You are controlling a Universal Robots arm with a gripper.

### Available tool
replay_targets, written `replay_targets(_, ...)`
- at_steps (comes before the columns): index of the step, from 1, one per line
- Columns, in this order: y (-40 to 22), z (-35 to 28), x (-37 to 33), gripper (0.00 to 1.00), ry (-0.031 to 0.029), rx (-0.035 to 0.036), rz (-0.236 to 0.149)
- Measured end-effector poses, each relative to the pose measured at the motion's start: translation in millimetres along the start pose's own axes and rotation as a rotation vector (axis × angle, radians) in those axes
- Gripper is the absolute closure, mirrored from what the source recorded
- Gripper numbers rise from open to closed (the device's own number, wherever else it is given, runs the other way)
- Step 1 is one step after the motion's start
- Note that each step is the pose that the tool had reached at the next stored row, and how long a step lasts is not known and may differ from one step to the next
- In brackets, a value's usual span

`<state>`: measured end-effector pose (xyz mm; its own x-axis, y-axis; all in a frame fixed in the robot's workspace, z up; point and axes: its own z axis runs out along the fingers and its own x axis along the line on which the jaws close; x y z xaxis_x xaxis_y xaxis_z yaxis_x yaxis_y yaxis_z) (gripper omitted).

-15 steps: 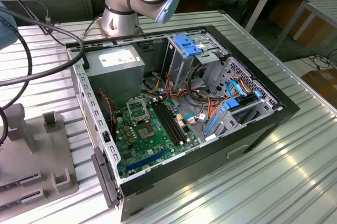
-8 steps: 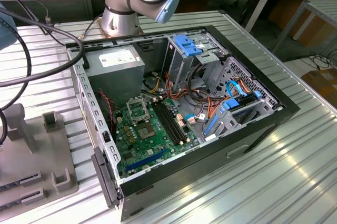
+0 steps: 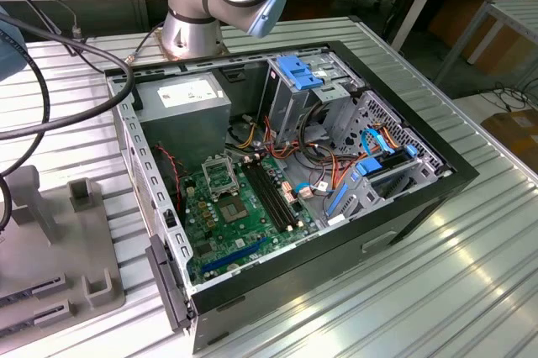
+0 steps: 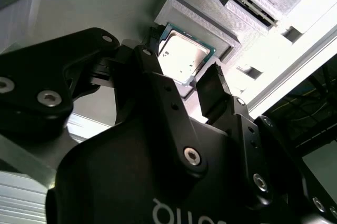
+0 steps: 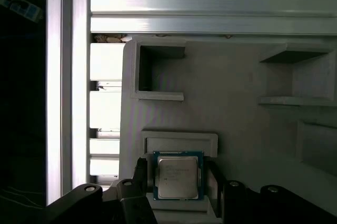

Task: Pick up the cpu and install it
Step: 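Pick up the cpu and move it towards the insertion slot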

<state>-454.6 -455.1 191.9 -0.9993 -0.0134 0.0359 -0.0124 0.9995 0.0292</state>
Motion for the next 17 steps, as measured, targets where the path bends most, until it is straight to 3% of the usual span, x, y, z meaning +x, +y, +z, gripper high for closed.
replay_targets(8, 0.0, 0.1, 0.0, 0.45, 0.0000, 0.0013, 0.000)
replay_targets(10, 0.0, 0.2, 0.0, 0.53, -0.0001, 0.0020, 0.000)
replay_targets(17, 0.1, -0.2, -0.3, 0.53, -0.0001, 0.0045, 0.000)
